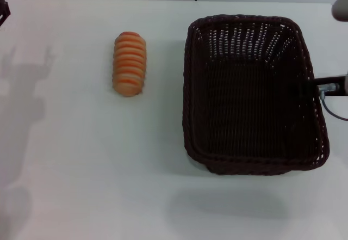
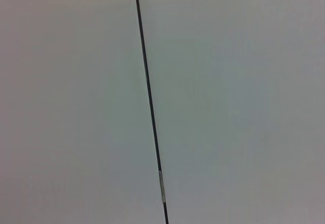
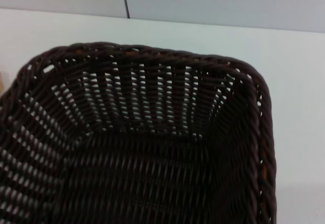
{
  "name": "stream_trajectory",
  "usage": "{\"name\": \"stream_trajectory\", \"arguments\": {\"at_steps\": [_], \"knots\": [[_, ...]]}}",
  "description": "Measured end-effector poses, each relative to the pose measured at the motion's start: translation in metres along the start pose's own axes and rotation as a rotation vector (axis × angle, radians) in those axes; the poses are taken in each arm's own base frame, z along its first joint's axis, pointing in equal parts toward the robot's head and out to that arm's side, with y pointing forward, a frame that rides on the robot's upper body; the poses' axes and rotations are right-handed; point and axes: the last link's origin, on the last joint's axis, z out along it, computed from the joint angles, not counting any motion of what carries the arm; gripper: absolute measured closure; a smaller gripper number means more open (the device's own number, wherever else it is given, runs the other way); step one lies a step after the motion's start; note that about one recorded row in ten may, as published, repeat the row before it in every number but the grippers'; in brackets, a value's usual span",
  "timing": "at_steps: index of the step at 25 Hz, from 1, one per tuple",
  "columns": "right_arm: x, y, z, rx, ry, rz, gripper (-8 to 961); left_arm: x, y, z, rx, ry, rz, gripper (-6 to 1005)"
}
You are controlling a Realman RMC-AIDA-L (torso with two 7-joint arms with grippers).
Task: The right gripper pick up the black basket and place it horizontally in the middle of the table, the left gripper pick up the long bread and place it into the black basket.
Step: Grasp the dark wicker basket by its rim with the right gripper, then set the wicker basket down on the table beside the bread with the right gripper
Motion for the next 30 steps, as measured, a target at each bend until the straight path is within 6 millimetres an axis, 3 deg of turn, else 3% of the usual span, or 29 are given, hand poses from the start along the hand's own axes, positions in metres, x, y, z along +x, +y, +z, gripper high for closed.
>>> {"name": "stream_trajectory", "arguments": {"at_steps": [9, 15, 20, 24, 26, 30], "knots": [[-0.002, -0.001, 0.012, -0.005, -0.051, -0.063, 621, -0.004, 0.001, 0.0, 0.014, 0.0, 0.017, 138], [-0.01, 0.008, -0.001, -0.013, -0.098, -0.198, 625, -0.003, 0.002, 0.0, 0.011, 0.005, 0.014, 139], [-0.015, 0.01, -0.017, -0.001, -0.167, -0.305, 731, -0.001, 0.003, 0.001, 0.009, 0.01, 0.011, 139], [-0.011, -0.003, -0.031, 0.05, -0.183, -0.413, 732, 0.004, 0.004, 0.0, 0.007, 0.021, 0.001, 138], [-0.005, -0.019, -0.042, 0.091, -0.196, -0.497, 732, 0.006, 0.004, -0.001, 0.008, 0.026, -0.001, 138], [-0.004, -0.036, -0.052, 0.074, -0.221, -0.527, 734, 0.015, 0.002, -0.003, 0.012, 0.049, -0.013, 139]]}}
